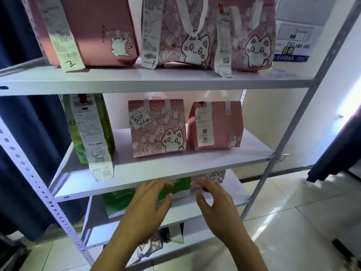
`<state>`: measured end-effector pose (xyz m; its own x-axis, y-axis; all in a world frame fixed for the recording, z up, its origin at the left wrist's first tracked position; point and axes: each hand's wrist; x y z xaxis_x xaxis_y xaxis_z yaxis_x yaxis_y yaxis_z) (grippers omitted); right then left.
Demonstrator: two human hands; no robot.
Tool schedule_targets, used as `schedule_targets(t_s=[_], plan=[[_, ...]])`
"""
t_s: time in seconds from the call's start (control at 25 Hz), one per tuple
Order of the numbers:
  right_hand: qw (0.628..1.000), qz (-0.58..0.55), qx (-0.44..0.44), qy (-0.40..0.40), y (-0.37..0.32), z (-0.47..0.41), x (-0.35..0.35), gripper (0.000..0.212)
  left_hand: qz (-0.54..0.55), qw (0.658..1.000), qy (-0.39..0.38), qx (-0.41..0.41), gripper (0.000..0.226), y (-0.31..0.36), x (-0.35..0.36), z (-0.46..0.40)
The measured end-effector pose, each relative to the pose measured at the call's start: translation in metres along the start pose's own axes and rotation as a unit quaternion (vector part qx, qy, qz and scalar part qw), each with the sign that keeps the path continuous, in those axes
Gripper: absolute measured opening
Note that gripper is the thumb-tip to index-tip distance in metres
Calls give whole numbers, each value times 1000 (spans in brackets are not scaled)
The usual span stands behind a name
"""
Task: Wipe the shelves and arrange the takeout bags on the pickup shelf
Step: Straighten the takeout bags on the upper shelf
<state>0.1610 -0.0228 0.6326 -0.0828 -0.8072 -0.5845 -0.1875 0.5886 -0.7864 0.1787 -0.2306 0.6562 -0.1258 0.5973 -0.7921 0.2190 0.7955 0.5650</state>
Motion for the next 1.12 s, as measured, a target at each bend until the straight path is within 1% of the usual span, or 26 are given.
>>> schedule_targets(t_s=[0.16, 0.32, 0.44, 0.56, 0.68, 0.76, 0.88, 0.96, 1.04, 1.12], plan=[[999, -10, -36, -5, -20, 11, 12, 31, -10, 1000, 21, 0, 26, -7, -21, 20], [998, -4, -66, -11, -41, 12, 13, 31, -25, 999, 38, 17, 20, -12, -41, 30], [996, 2, -91, -7, -69, -9, -5, 34, -43, 997, 59, 39, 22, -8, -64, 19], [991, -4, -134, 28, -109, -55, -42, 32, -92, 987, 112, 63, 26, 5, -102, -9], [975, -16, -203, 83, -145, -108, -80, 33, -147, 969, 177, 88, 32, 21, -151, -45], [968, -39, -223, 105, -161, -146, -102, 34, -166, 955, 227, 96, 31, 29, -180, -71], [966, -50, -217, 133, -175, -206, -128, 33, -187, 934, 290, 89, 30, 35, -218, -109], [967, -47, -207, 144, -179, -245, -141, 36, -238, 906, 341, 77, 32, 33, -241, -133], [967, -31, -200, 157, -182, -282, -150, 39, -287, 878, 381, 50, 36, 23, -260, -157], [964, -29, -196, 176, -183, -312, -155, 42, -307, 868, 391, 4, 41, 7, -273, -178]])
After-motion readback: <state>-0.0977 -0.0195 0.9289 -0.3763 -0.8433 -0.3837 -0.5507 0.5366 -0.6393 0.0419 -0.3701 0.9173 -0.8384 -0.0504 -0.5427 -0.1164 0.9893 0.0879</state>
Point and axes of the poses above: each hand's wrist, its own z-axis away from the middle knuckle, its own x-axis out of the palm, y = z × x, and after that the axes turned 5 degrees about -z, right-handed
